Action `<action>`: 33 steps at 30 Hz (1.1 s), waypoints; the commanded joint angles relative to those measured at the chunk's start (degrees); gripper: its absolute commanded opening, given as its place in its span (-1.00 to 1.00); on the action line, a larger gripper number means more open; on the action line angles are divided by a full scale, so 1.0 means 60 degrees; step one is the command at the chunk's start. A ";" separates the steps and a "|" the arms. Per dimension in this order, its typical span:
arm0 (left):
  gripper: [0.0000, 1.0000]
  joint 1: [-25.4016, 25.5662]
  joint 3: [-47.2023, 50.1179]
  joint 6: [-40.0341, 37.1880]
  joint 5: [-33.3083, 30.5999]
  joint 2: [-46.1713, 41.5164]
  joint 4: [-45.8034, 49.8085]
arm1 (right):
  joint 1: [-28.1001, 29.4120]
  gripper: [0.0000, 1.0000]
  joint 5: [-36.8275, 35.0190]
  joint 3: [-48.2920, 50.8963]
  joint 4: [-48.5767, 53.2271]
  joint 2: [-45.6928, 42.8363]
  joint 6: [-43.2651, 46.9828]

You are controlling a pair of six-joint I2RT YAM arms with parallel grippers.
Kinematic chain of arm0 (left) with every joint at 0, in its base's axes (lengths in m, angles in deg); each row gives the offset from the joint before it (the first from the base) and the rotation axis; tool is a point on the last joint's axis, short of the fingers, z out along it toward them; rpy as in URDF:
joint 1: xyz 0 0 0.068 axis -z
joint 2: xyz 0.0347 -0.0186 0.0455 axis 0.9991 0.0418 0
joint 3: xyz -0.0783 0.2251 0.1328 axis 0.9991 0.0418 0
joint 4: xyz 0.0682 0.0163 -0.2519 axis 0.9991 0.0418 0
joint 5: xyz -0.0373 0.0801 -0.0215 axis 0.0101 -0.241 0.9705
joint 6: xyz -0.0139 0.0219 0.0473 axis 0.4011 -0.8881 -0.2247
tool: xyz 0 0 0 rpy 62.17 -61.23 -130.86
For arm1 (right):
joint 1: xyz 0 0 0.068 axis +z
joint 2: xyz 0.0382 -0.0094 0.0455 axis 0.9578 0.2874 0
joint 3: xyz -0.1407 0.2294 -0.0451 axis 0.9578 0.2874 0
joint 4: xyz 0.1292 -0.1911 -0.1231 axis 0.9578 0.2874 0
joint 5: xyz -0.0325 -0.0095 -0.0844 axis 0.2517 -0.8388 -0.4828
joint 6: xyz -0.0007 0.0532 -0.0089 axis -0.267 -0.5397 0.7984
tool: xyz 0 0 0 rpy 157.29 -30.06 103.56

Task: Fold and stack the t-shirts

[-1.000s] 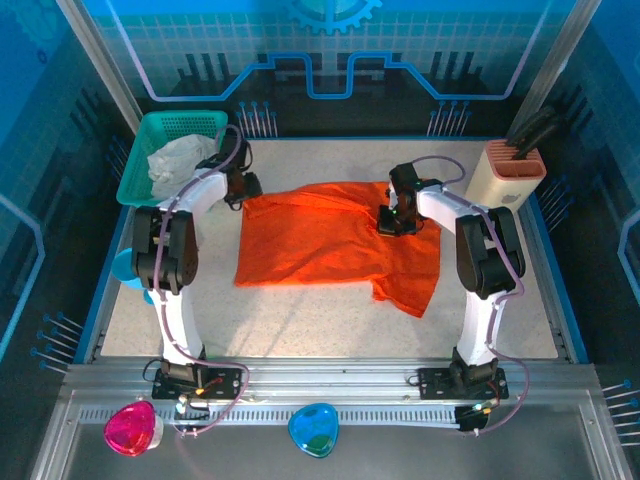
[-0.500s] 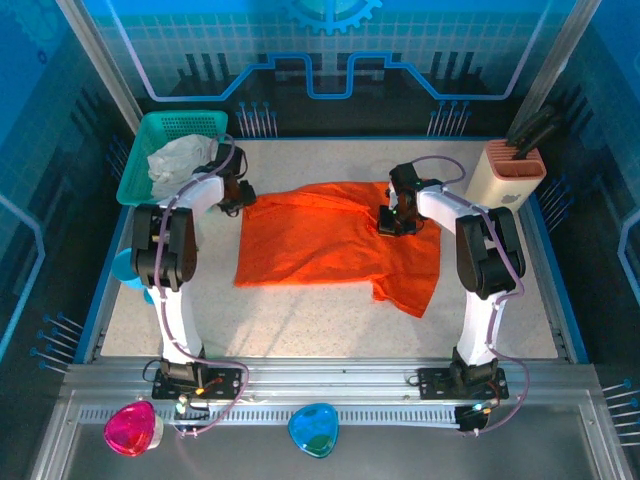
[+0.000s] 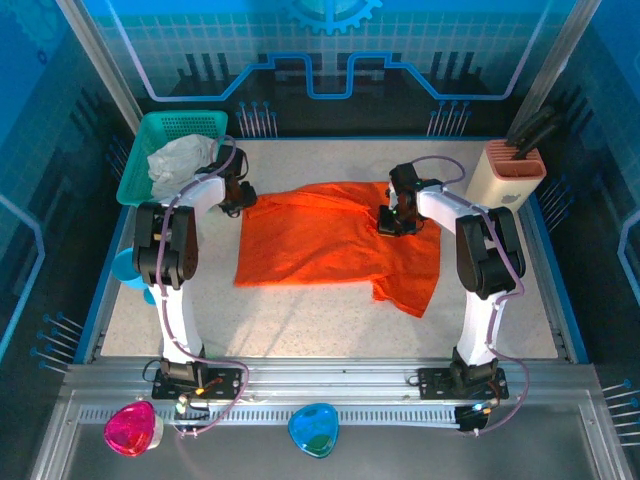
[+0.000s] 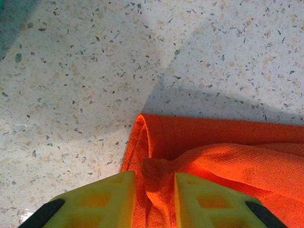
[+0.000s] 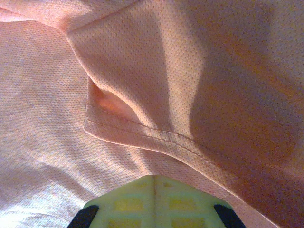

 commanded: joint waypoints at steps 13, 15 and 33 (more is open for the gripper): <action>-0.98 0.0002 -0.0481 -0.0200 0.0401 0.0250 -0.0093 | 0.0121 -1.00 0.0090 -0.0053 0.0277 -0.0284 0.0140; -1.00 0.0005 -0.0406 -0.0212 0.0452 0.0138 -0.0129 | 0.0121 -1.00 0.0077 -0.0053 0.0303 -0.0329 0.0133; -0.68 0.1324 0.3154 -0.2581 -0.1346 -0.3019 -0.1615 | 0.0096 -1.00 0.0170 0.0326 0.0177 -0.0616 0.0151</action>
